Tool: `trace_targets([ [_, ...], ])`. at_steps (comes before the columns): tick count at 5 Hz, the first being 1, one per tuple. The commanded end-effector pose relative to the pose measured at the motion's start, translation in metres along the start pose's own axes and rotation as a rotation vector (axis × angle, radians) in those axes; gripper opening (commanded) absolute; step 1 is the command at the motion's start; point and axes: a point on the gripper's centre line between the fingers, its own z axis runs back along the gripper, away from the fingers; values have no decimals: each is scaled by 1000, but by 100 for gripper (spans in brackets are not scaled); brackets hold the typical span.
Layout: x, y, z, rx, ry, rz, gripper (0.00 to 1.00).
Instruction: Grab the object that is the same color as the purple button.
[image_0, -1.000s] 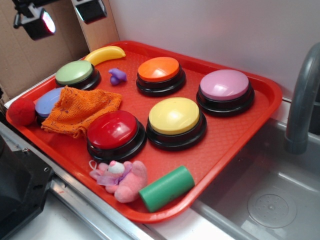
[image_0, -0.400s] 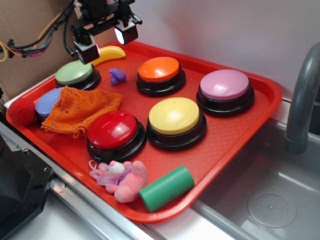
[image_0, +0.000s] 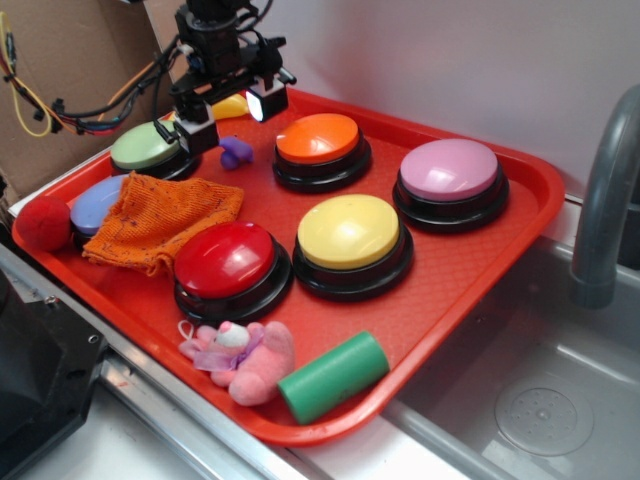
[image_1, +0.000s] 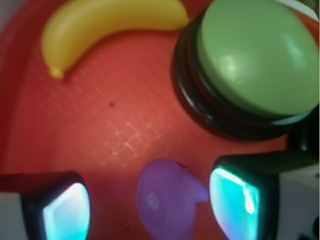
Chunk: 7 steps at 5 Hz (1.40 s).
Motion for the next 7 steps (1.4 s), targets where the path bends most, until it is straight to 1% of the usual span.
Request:
trace_targets([
  [1,8,10,0,-23,17,16,100],
  [2,6,12,-5,-23,19,37,35],
  [3,3,15,-9,-4,30,31,0],
  [4,4,18,2,-51,12,14,0],
  [5,16,18,33,-117,20,-107,0],
  [6,25,19,70,-187,62,-346,0],
  [7,20,26,98,-263,58,-517,0],
])
